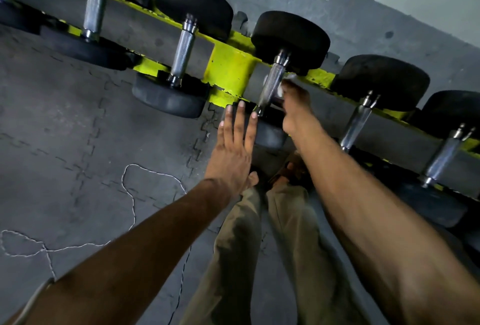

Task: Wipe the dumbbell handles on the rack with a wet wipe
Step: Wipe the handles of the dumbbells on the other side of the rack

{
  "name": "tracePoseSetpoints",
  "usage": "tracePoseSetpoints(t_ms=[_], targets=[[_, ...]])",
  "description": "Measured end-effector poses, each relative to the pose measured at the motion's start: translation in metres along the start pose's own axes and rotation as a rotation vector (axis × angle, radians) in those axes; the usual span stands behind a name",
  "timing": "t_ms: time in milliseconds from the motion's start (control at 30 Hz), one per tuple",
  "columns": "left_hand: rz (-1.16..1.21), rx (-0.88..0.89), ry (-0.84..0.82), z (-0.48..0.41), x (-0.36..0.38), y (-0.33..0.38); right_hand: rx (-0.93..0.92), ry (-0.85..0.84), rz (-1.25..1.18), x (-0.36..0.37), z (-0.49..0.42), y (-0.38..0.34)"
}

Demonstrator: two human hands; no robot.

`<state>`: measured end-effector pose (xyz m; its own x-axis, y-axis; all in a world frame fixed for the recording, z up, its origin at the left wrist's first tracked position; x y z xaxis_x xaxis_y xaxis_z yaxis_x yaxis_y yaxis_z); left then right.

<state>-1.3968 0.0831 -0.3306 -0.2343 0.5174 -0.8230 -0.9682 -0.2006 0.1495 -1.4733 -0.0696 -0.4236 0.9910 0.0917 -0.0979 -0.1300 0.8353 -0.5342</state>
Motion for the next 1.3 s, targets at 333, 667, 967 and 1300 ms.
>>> tracePoseSetpoints(t_ms=[333, 667, 967, 1300], targets=[[-0.037, -0.009, -0.007, -0.002, 0.002, -0.001, 0.122, -0.217, -0.345, 0.019, -0.021, -0.003], [-0.004, -0.026, 0.025, -0.005, 0.003, -0.002, 0.110, -0.185, -0.329, 0.017, -0.028, -0.012], [-0.004, -0.023, 0.015, -0.004, 0.002, -0.001, -1.130, 0.051, 0.885, -0.005, 0.031, -0.057], [-0.005, -0.078, 0.023, 0.000, 0.001, 0.000, -1.422, -0.407, 1.921, 0.043, 0.054, -0.038]])
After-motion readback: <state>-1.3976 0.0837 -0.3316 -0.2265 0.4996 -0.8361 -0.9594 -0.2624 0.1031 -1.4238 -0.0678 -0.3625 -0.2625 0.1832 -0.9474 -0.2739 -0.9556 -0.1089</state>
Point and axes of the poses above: each hand's wrist, its own z-axis away from the middle knuckle, its own x-axis out of the palm, y = z × x, the point moved 7 cm from there along -z, towards the middle knuckle, and after that the axes turned 6 degrees about z, right-handed, at the moved point
